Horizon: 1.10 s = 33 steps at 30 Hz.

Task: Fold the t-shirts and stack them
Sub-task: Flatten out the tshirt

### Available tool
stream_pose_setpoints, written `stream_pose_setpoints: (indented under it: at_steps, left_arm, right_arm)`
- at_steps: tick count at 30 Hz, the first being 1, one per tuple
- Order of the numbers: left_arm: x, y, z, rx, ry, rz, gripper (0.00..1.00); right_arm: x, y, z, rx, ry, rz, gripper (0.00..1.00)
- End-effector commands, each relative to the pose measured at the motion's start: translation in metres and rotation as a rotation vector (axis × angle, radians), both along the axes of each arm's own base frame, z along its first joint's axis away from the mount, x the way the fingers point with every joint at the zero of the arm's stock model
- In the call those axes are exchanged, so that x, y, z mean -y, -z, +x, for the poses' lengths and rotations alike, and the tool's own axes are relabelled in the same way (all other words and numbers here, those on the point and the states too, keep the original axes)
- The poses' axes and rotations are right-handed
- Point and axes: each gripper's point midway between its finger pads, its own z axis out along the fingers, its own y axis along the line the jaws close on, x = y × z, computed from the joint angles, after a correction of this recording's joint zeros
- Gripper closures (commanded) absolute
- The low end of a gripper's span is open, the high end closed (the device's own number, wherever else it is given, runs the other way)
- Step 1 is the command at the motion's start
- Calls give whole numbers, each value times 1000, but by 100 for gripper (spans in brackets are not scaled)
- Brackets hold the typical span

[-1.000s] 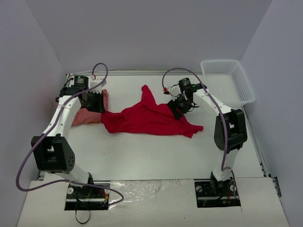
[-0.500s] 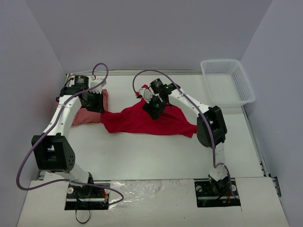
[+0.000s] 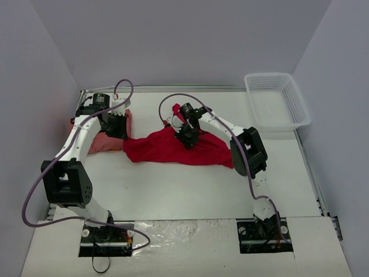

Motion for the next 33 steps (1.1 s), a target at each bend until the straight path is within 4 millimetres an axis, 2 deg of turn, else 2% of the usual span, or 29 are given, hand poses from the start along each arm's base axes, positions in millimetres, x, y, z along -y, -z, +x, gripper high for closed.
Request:
stream_pose_setpoints:
  at_steps: [1, 4, 6, 7, 10, 11, 13, 15, 16, 17, 18, 21, 23, 29, 33]
  left_arm:
    - [0, -11, 4, 30, 11, 3, 98]
    - [-1, -11, 3, 34, 12, 9, 98]
    - [-2, -12, 2, 37, 13, 13, 98]
    - [-2, -14, 2, 43, 12, 14, 98]
    - [-3, -16, -1, 37, 14, 19, 97]
    - [-3, -17, -3, 30, 23, 22, 98]
    - [-1, -19, -6, 23, 43, 15, 98]
    - [0, -23, -13, 12, 73, 16, 98]
    - [1, -24, -16, 8, 88, 13, 98]
    - [0, -23, -22, -10, 113, 24, 98]
    - [0, -24, -26, -11, 127, 27, 98]
    - [3, -23, -43, -35, 197, 22, 98]
    - [11, -29, -57, -31, 267, -10, 98]
    - [37, -49, -98, -3, 468, -73, 98]
    - [52, -53, -123, -15, 592, -122, 98]
  right_arm:
    - [7, -6, -3, -8, 5, -18, 83]
    - [9, -13, 0, 14, 19, -24, 83]
    - [12, -23, 4, 43, 35, -27, 90]
    - [12, -26, 4, 50, 39, -28, 98]
    - [19, -42, 1, 79, 61, -33, 100]
    - [21, -55, -1, 100, 65, -21, 100]
    - [30, -59, -12, 87, 58, -39, 100]
    - [38, -77, -21, 105, 57, -34, 100]
    - [48, -73, -29, 89, 60, -61, 100]
    - [52, -77, -34, 93, 66, -62, 100]
    - [56, -90, -37, 115, 74, -51, 100]
    - [73, -99, -49, 131, 98, -55, 100]
    - [86, -102, -49, 131, 130, -50, 100]
    - [116, -96, -29, 105, 221, -38, 100]
    - [124, -93, -9, 110, 259, -31, 100]
